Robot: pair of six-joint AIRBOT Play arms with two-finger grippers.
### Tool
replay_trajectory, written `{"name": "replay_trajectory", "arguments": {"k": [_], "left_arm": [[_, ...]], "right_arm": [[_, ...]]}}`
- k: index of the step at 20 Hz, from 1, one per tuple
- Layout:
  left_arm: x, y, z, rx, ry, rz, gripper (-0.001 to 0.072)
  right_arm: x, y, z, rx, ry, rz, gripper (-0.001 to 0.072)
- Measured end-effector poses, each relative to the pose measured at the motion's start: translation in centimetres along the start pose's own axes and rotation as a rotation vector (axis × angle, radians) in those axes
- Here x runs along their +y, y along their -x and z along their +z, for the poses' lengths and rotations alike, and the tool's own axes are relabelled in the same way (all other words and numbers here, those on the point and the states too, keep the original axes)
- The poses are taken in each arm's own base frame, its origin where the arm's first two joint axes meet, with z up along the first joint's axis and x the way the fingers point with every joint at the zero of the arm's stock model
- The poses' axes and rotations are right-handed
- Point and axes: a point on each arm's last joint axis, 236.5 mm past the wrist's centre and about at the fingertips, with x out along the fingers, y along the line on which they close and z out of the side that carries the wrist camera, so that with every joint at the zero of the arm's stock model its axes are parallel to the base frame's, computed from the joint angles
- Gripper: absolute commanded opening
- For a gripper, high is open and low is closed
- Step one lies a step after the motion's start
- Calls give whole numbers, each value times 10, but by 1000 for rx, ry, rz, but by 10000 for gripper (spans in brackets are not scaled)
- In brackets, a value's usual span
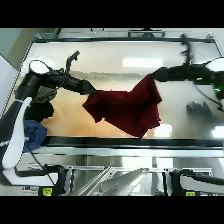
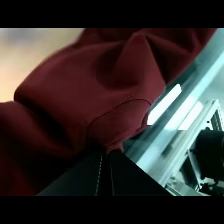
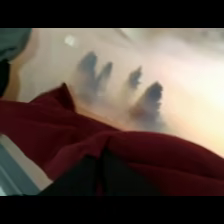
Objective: Fold the shirts.
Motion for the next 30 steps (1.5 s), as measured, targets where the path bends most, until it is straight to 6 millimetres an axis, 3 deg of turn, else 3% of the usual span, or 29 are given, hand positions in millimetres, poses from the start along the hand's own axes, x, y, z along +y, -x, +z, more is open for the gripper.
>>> {"name": "replay_trajectory", "arguments": {"k": [1, 2, 3, 5, 9, 12, 14, 18, 21, 24, 27, 29, 30], "left_arm": [[20, -3, 2, 1, 36, 5, 65], [39, -2, 6, -4, 63, 10, 371], [54, 0, 11, -14, 85, 15, 720], [83, 12, 26, -55, 113, 34, 714], [116, 44, 46, -110, 128, 50, 713], [126, 53, 36, -82, 150, 30, 713], [130, 44, 18, -29, 177, 2, 712], [139, 8, -35, 124, 243, -6, 712], [139, -20, -61, 200, 254, 3, 696], [131, -41, -69, 239, 228, 16, 694], [120, -52, -62, 250, 175, 28, 685], [112, -56, -55, 246, 144, 34, 409], [110, -56, -52, 246, 131, 38, 382]], "right_arm": [[-14, -12, -3, 7, -24, -14, 309], [-25, -17, -4, 6, -44, -29, 349], [-36, -18, -2, -5, -74, -46, 477], [-55, -4, 7, -46, -132, -81, 507], [-76, 56, 7, -76, -253, -104, 498], [-76, 84, -31, -19, -344, -95, 497], [-77, 91, -70, 31, -414, -115, 497], [-66, 88, -160, 127, -542, -156, 497], [-61, 77, -217, 152, -620, -188, 498], [-51, 56, -267, 190, -683, -183, 498], [-39, 33, -288, 204, -681, -163, 497], [-32, 16, -294, 209, -662, -154, 497], [-30, 8, -297, 212, -655, -153, 497]]}}
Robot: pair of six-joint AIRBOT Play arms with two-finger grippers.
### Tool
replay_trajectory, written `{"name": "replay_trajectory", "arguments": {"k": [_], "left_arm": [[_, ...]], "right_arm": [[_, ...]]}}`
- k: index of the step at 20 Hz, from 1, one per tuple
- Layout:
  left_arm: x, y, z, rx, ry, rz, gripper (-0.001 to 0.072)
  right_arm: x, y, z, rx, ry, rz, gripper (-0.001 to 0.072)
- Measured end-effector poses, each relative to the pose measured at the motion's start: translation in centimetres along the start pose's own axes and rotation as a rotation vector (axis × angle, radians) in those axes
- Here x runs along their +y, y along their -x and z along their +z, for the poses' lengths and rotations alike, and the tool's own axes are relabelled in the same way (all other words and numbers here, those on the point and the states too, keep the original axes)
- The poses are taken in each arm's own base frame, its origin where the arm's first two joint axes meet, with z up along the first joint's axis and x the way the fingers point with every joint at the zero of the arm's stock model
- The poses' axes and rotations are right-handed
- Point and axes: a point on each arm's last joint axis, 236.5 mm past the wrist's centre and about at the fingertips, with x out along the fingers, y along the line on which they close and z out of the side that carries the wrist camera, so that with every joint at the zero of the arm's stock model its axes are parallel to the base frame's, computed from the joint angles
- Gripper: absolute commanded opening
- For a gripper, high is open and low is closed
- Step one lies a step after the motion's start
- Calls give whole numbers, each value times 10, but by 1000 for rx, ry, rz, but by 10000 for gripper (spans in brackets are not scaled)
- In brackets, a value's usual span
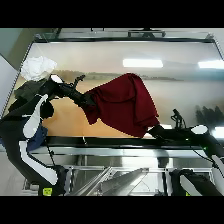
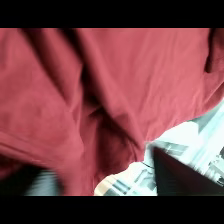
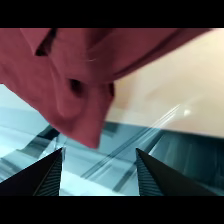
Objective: Fold the shirts.
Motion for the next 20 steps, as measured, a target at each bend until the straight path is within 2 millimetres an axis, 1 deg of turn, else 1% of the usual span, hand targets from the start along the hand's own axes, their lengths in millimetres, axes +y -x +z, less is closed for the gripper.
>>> {"name": "replay_trajectory", "arguments": {"k": [4, 5, 6, 7, 8, 10, 11, 12, 13, 15, 16, 17, 18, 20], "left_arm": [[-6, 0, 5, -3, -20, 6, 380], [-7, 0, 4, 1, -21, 4, 285], [-8, 0, 4, 5, -22, 2, 121], [-9, 0, 3, 9, -23, 0, 9], [-9, 0, 3, 10, -25, 0, 19], [-10, 0, 2, 16, -25, -3, 19], [-11, 1, 1, 18, -26, -5, 19], [-12, 1, 0, 21, -27, -7, 19], [-14, 3, -1, 23, -31, -9, 20], [-23, 14, -2, 11, -39, -25, 20], [-29, 22, -1, -4, -44, -39, 20], [-40, 34, 1, -35, -57, -66, 20], [-54, 50, 5, -76, -75, -106, 19], [-90, 87, 12, -182, -128, -205, 19]], "right_arm": [[10, -33, -10, 23, -22, 11, 497], [12, -40, -13, 34, -28, 17, 497], [13, -45, -14, 37, -35, 22, 491], [14, -50, -14, 37, -38, 30, 338], [13, -54, -13, 33, -27, 28, 112], [14, -58, -7, 13, -2, 31, 63], [17, -58, -3, 6, 14, 39, 18], [23, -58, 4, -10, 29, 51, 18], [33, -56, 7, -11, 50, 77, 18], [57, -47, 12, -7, 116, 132, 18], [72, -37, 17, -12, 153, 168, 17], [87, -25, 21, -18, 192, 206, 18], [106, -7, 29, -42, 231, 251, 17], [138, 39, 48, -129, 316, 321, 17]]}}
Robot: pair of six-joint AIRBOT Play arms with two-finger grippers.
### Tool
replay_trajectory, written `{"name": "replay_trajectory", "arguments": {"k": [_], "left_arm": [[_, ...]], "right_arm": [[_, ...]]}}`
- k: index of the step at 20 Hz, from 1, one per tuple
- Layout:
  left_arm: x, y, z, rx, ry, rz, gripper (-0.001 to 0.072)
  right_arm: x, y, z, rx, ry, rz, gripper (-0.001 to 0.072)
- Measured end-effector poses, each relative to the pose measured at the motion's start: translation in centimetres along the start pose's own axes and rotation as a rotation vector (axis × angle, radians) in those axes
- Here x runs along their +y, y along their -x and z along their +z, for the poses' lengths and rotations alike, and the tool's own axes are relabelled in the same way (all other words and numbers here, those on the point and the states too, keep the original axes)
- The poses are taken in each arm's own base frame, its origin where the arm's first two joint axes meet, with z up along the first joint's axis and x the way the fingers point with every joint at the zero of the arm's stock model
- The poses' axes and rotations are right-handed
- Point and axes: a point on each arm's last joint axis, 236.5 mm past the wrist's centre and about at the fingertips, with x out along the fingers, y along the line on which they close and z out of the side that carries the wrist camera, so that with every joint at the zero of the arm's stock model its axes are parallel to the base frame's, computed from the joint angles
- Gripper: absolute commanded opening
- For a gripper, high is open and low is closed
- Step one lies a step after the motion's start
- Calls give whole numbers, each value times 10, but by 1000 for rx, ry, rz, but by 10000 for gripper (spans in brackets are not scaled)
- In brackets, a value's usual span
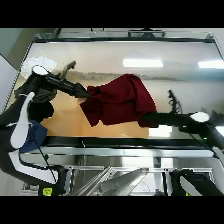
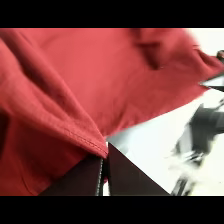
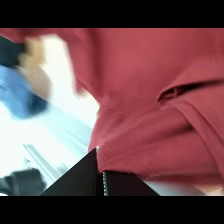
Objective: Fold the shirts.
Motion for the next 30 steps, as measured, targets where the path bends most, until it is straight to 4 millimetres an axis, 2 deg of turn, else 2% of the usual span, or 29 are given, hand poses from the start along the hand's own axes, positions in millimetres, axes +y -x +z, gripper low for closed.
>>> {"name": "replay_trajectory", "arguments": {"k": [1, 4, 6, 7, 8, 10, 12, 14, 16, 17, 19, 22, 24, 26, 30], "left_arm": [[-27, 17, 10, -68, -40, -65, 19], [-122, 79, 31, -287, -214, -267, 19], [-191, 129, 31, -441, -357, -393, 19], [-219, 151, 26, -504, -419, -434, 18], [-248, 173, 17, -564, -488, -472, 19], [-291, 207, -4, -658, -602, -488, 18], [-321, 232, -26, -740, -692, -453, 19], [-342, 249, -45, -812, -764, -386, 19], [-355, 259, -59, -866, -806, -304, 21], [-358, 261, -61, -889, -811, -260, 21], [-348, 256, -57, -900, -776, -143, 21], [-312, 238, -39, -853, -663, -44, 21], [-275, 216, -21, -794, -561, -31, 20], [-227, 189, 1, -735, -442, -15, 20], [-121, 130, 40, -622, -238, 60, 21]], "right_arm": [[20, 22, 20, -60, 51, 25, 17], [80, 108, 77, -296, 234, 23, 18], [120, 171, 100, -460, 364, -34, 18], [142, 200, 108, -539, 430, -72, 18], [162, 221, 112, -598, 487, -106, 18], [205, 249, 112, -678, 594, -145, 18], [240, 266, 110, -726, 682, -163, 17], [262, 275, 108, -751, 734, -174, 17], [269, 280, 111, -765, 752, -180, 18], [270, 282, 114, -770, 752, -181, 18], [264, 283, 125, -765, 731, -170, 17], [242, 270, 147, -704, 682, -126, 17], [218, 249, 164, -624, 639, -98, 17], [185, 217, 180, -523, 584, -88, 17], [103, 138, 203, -315, 449, -95, 17]]}}
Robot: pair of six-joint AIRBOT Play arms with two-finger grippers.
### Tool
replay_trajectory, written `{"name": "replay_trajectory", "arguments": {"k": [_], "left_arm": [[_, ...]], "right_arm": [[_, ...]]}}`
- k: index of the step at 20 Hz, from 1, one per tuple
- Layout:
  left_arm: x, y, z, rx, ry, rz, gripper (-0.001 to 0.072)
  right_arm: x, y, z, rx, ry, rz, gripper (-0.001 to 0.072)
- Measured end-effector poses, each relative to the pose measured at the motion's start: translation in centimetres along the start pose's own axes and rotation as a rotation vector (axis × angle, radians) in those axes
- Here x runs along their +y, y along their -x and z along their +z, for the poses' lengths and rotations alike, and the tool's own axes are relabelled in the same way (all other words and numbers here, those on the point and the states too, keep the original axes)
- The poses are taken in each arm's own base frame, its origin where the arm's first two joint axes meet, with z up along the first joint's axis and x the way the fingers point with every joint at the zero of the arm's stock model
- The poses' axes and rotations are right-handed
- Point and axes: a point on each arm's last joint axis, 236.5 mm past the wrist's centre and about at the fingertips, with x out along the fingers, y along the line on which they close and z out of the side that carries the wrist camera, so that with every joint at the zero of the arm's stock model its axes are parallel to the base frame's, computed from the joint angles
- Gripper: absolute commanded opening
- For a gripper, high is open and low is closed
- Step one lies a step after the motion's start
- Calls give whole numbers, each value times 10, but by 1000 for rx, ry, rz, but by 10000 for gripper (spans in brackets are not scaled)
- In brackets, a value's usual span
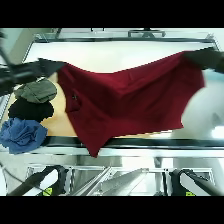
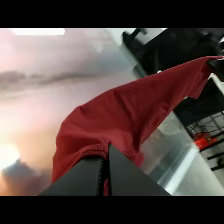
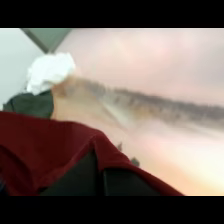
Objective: Fold the shirts.
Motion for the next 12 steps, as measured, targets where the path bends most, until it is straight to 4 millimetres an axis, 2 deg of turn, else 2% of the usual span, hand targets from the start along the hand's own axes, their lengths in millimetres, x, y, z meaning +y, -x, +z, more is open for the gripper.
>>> {"name": "replay_trajectory", "arguments": {"k": [3, 6, 7, 8, 9, 10, 11, 12], "left_arm": [[71, -36, -19, 60, 80, 73, 21], [125, -62, -31, 104, 131, 109, 18], [141, -70, -33, 115, 144, 115, 22], [155, -77, -34, 125, 151, 117, 264], [167, -83, -34, 133, 159, 119, 517], [178, -88, -34, 143, 161, 118, 720], [184, -91, -34, 153, 162, 108, 711], [189, -92, -32, 161, 161, 97, 703]], "right_arm": [[-48, -49, -29, 98, -96, -8, 18], [-93, -84, -53, 143, -177, -40, 20], [-105, -92, -60, 150, -200, -51, 72], [-116, -99, -66, 157, -220, -63, 220], [-128, -106, -72, 163, -240, -76, 264], [-138, -111, -77, 164, -254, -90, 264], [-146, -114, -80, 165, -265, -100, 287], [-152, -114, -82, 164, -276, -108, 365]]}}
